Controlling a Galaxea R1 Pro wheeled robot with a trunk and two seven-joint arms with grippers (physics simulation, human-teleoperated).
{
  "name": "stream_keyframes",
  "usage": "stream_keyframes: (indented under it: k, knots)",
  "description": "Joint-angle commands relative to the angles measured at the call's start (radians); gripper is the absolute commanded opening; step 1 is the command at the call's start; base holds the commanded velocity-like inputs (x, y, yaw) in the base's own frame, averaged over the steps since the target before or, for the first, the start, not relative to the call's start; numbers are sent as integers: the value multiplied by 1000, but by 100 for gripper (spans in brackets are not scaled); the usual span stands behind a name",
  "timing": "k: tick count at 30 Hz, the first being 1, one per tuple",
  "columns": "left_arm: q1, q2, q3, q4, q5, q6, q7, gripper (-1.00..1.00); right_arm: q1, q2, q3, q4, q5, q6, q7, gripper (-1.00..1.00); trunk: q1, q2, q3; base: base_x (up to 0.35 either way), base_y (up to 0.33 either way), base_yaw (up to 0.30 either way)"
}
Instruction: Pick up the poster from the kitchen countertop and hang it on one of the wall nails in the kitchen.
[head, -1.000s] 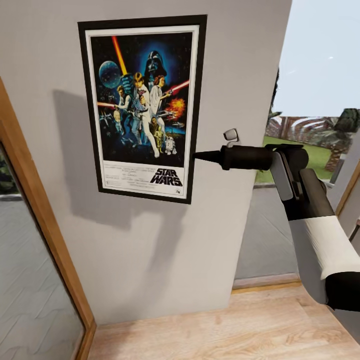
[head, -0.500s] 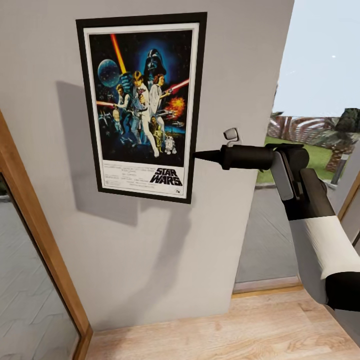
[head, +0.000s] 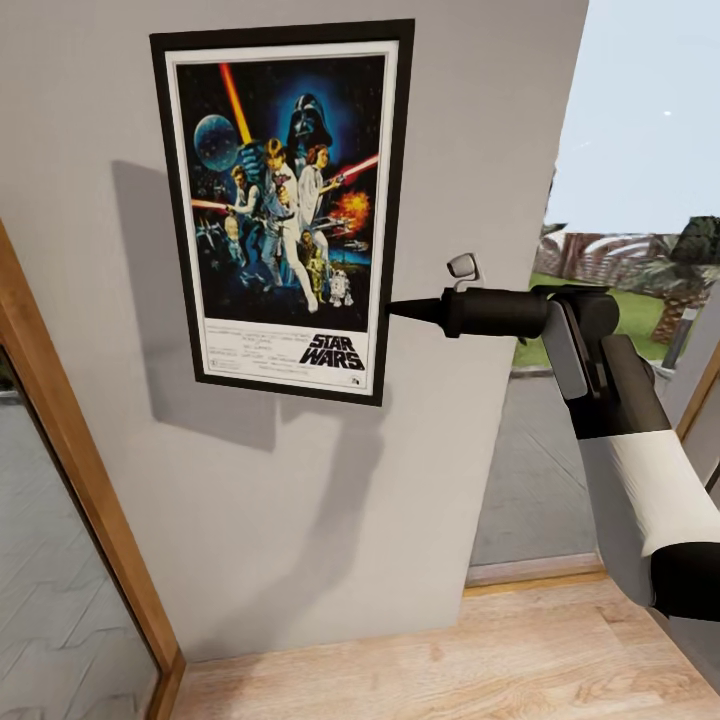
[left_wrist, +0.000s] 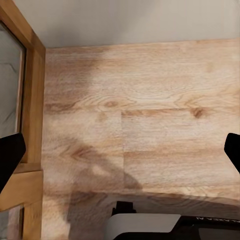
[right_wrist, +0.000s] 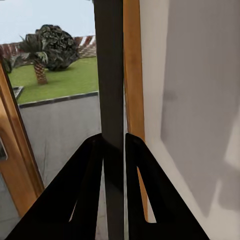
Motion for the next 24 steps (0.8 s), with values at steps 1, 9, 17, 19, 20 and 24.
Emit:
stream_keyframes:
  k: [1, 9, 17, 19, 20, 24]
  knots:
    - [0, 0, 0, -1, 0, -2, 0, 100, -1, -1, 1, 0, -6, 7, 1, -100, 0, -1, 0, 0, 0, 0]
    - [0, 0, 0, -1, 0, -2, 1, 100, -1, -1, 1, 0, -6, 7, 1, -100, 0, -1, 0, 0, 0, 0]
    - [0, 0, 0, -1, 0, -2, 0, 100, -1, -1, 1, 0, -6, 7, 1, -100, 0, -1, 0, 0, 0, 0]
    - [0, 0, 0, -1, 0, -2, 0, 100, -1, -1, 1, -2, -6, 8, 1, -100, 0, -1, 0, 0, 0, 0]
    - [0, 0, 0, -1, 0, -2, 0, 100, -1, -1, 1, -4, -6, 8, 1, -100, 0, -1, 0, 0, 0, 0]
    - [0, 0, 0, -1, 0, -2, 1, 100, -1, -1, 1, -10, -6, 9, 1, -100, 0, -1, 0, 0, 0, 0]
